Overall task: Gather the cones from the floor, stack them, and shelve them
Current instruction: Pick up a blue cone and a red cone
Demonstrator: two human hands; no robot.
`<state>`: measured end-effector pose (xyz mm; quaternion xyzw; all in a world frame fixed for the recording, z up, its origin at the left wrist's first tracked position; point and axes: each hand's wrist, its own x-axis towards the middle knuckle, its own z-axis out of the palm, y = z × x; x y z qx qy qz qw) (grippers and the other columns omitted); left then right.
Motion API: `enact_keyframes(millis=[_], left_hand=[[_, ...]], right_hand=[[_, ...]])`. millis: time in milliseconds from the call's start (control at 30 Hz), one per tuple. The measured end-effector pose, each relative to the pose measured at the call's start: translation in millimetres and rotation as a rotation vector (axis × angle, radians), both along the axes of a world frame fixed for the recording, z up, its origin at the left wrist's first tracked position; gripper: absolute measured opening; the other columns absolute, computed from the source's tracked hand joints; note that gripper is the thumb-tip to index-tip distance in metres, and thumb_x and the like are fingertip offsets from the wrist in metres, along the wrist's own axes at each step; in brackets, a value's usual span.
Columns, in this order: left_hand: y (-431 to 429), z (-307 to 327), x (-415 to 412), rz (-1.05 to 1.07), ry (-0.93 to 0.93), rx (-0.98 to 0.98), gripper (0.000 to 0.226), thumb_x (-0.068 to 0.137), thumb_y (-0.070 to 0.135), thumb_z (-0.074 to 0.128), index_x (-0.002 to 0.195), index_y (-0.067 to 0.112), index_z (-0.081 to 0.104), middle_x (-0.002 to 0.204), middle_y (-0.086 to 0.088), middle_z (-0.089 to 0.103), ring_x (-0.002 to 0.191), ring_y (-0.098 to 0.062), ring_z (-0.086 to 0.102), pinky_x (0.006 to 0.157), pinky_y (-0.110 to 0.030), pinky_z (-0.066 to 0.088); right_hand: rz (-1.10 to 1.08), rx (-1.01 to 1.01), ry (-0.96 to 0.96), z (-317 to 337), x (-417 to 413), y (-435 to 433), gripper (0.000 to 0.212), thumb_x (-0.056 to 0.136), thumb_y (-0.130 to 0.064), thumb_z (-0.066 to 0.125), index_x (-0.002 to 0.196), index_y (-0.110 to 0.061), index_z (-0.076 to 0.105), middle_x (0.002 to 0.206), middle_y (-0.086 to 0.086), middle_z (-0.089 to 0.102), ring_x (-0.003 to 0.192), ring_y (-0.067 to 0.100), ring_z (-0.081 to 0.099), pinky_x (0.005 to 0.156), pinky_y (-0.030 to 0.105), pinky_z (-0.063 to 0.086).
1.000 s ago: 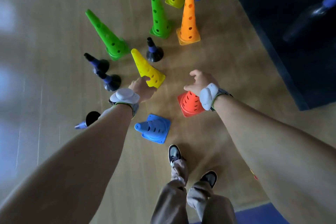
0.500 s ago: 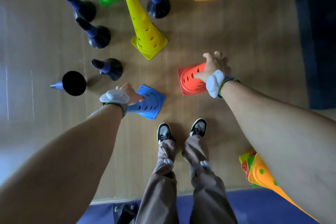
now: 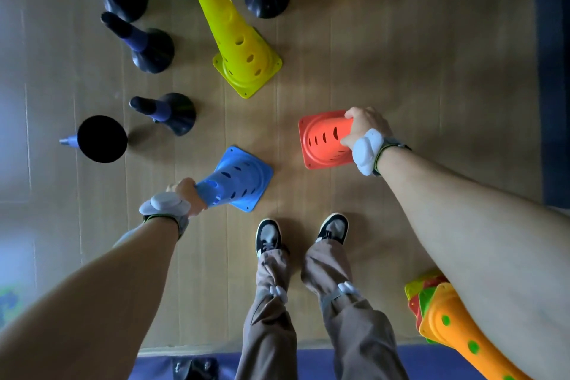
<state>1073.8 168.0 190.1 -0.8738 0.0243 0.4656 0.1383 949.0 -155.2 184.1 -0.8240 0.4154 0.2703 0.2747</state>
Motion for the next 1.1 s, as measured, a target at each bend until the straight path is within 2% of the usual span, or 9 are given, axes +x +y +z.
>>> enact_keyframes(millis=[133,233,400,567,700,867,933,1000,1100], left_hand=[[-5.8,-13.2,8.7,-0.054,-0.057,0.029,0.035,0.074,0.016,0.074,0.108,0.012,0.065,0.101,-0.013,0.068,0.092,-0.03,0.067,0.074,-0.031,0.054],[-47.0,11.3,24.9,-0.117,-0.16,-0.038,0.007,0.081,0.014,0.07,0.085,0.012,0.064,0.085,-0.007,0.064,0.092,-0.026,0.063,0.061,-0.025,0.041],[-101.2,52.6,31.0,-0.27,-0.147,-0.112,0.037,0.077,0.025,0.074,0.112,0.013,0.067,0.115,-0.012,0.067,0.107,-0.032,0.063,0.073,-0.029,0.042],[-167.9,163.5,32.8,-0.476,-0.175,-0.251,0.039,0.073,0.034,0.073,0.108,0.016,0.067,0.113,-0.007,0.068,0.102,-0.029,0.063,0.069,-0.027,0.039],[-235.2,244.8,11.8,-0.653,-0.137,-0.424,0.046,0.08,0.034,0.072,0.119,0.013,0.062,0.113,-0.007,0.062,0.117,-0.029,0.057,0.083,-0.033,0.042],[-286.3,310.7,-23.4,-0.904,-0.146,-0.534,0.038,0.077,0.037,0.071,0.106,0.014,0.063,0.108,-0.003,0.062,0.105,-0.028,0.06,0.077,-0.031,0.041],[-302.2,350.5,-51.4,-0.988,-0.131,-0.658,0.039,0.085,0.027,0.068,0.117,0.008,0.061,0.113,-0.01,0.059,0.114,-0.032,0.057,0.079,-0.031,0.037],[-311.9,394.6,-85.2,-1.037,-0.109,-0.817,0.038,0.084,0.02,0.07,0.115,0.002,0.059,0.12,-0.021,0.058,0.117,-0.036,0.055,0.082,-0.035,0.04],[-322.7,449.1,-134.4,-1.181,-0.156,-0.928,0.031,0.08,0.028,0.072,0.101,0.01,0.058,0.106,-0.015,0.059,0.093,-0.028,0.058,0.074,-0.029,0.043]], right_hand=[[0.053,-0.083,-0.047,-11.3,3.8,-2.4,0.043,0.079,-0.003,0.057,0.12,-0.015,0.062,0.123,0.013,0.063,0.113,0.034,0.059,0.096,0.037,0.05],[0.029,-0.11,-0.03,21.6,0.9,-17.7,0.04,0.079,0.001,0.054,0.115,-0.013,0.064,0.119,0.013,0.065,0.107,0.035,0.062,0.092,0.036,0.052],[-0.011,-0.104,-0.028,64.7,-10.3,-25.4,0.04,0.082,0.001,0.055,0.121,-0.009,0.054,0.123,0.016,0.059,0.111,0.037,0.059,0.091,0.038,0.051],[-0.146,-0.111,-0.068,176.1,-41.1,-44.3,0.04,0.084,-0.002,0.059,0.123,-0.01,0.058,0.125,0.017,0.06,0.113,0.037,0.059,0.093,0.037,0.051],[-0.324,-0.21,-0.097,258.3,-88.0,-47.1,0.037,0.083,-0.007,0.063,0.12,-0.008,0.062,0.123,0.017,0.063,0.112,0.034,0.062,0.094,0.035,0.052],[-0.584,-0.302,-0.092,323.5,-141.6,-38.9,0.026,0.088,-0.001,0.057,0.113,-0.005,0.065,0.124,0.015,0.063,0.109,0.029,0.063,0.091,0.031,0.05],[-0.747,-0.37,-0.117,361.0,-170.9,-30.2,0.014,0.089,-0.002,0.053,0.084,-0.011,0.062,0.111,0.009,0.064,0.093,0.021,0.057,0.081,0.028,0.044],[-0.923,-0.493,-0.136,397.2,-208.7,-16.1,0.024,0.086,-0.001,0.049,0.07,-0.017,0.056,0.092,0.007,0.058,0.084,0.02,0.052,0.074,0.027,0.04],[-1.053,-0.6,-0.134,455.4,-266.6,6.6,0.02,0.077,0.001,0.052,0.067,-0.015,0.059,0.069,0.005,0.053,0.079,0.022,0.057,0.069,0.025,0.043]])
